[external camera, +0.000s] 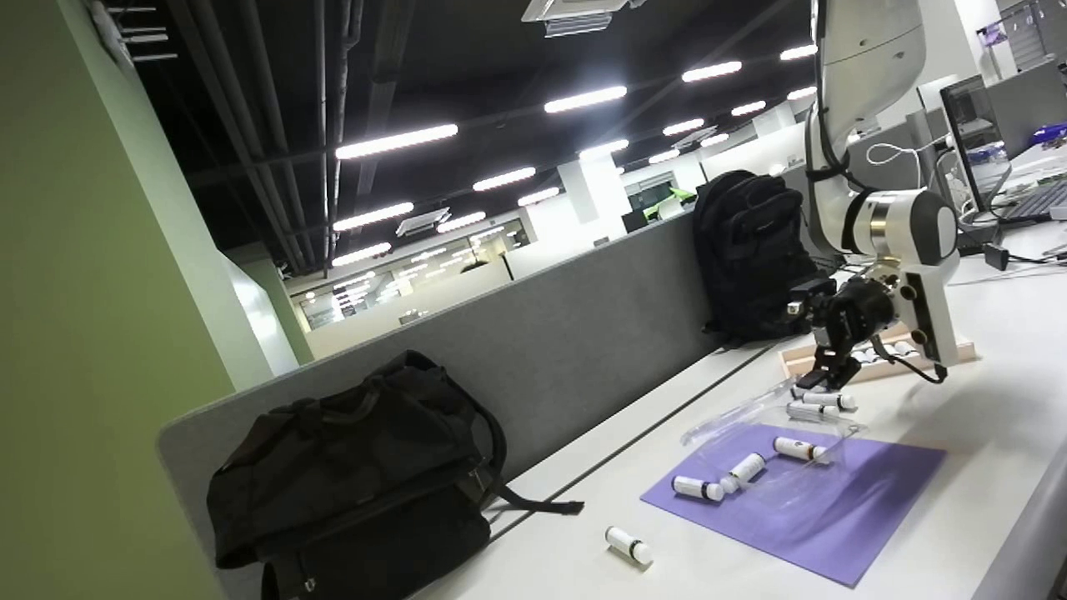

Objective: Open the lid of the transparent bowl

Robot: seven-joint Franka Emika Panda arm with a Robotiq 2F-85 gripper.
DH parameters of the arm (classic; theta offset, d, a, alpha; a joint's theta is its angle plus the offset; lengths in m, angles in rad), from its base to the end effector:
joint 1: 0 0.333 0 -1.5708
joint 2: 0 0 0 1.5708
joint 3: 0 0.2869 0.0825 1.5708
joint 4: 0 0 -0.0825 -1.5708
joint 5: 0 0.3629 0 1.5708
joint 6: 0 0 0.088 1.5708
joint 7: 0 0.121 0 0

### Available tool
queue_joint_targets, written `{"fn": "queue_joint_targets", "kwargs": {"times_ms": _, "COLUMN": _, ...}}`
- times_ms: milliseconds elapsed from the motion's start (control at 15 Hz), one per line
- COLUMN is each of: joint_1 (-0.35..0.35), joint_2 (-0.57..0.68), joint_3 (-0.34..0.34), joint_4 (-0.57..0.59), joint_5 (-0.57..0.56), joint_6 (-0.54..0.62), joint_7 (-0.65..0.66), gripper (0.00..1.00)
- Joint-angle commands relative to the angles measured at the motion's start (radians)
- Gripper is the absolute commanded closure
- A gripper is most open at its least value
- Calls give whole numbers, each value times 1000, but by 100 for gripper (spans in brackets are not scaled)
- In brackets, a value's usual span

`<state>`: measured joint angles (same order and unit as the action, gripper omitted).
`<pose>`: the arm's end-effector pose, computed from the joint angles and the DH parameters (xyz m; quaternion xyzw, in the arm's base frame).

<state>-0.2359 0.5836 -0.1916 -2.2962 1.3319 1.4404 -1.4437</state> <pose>0.4011 -0.0540 0.1117 -0.7206 0.0086 -0.0832 0.6883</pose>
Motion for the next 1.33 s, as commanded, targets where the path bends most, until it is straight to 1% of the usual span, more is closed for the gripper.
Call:
{"fn": "queue_joint_targets", "kwargs": {"times_ms": 0, "joint_1": 10, "joint_2": -64, "joint_3": -22, "joint_4": -45, "joint_5": -8, "joint_6": 8, "joint_7": 15, "gripper": 0}}
{"fn": "queue_joint_targets", "kwargs": {"times_ms": 533, "joint_1": 6, "joint_2": -123, "joint_3": -40, "joint_4": -66, "joint_5": -9, "joint_6": 11, "joint_7": 24, "gripper": 0}}
{"fn": "queue_joint_targets", "kwargs": {"times_ms": 1000, "joint_1": 5, "joint_2": -151, "joint_3": -48, "joint_4": -54, "joint_5": -9, "joint_6": 12, "joint_7": 31, "gripper": 0}}
{"fn": "queue_joint_targets", "kwargs": {"times_ms": 1267, "joint_1": 13, "joint_2": -176, "joint_3": -47, "joint_4": -52, "joint_5": -3, "joint_6": 33, "joint_7": 37, "gripper": 0}}
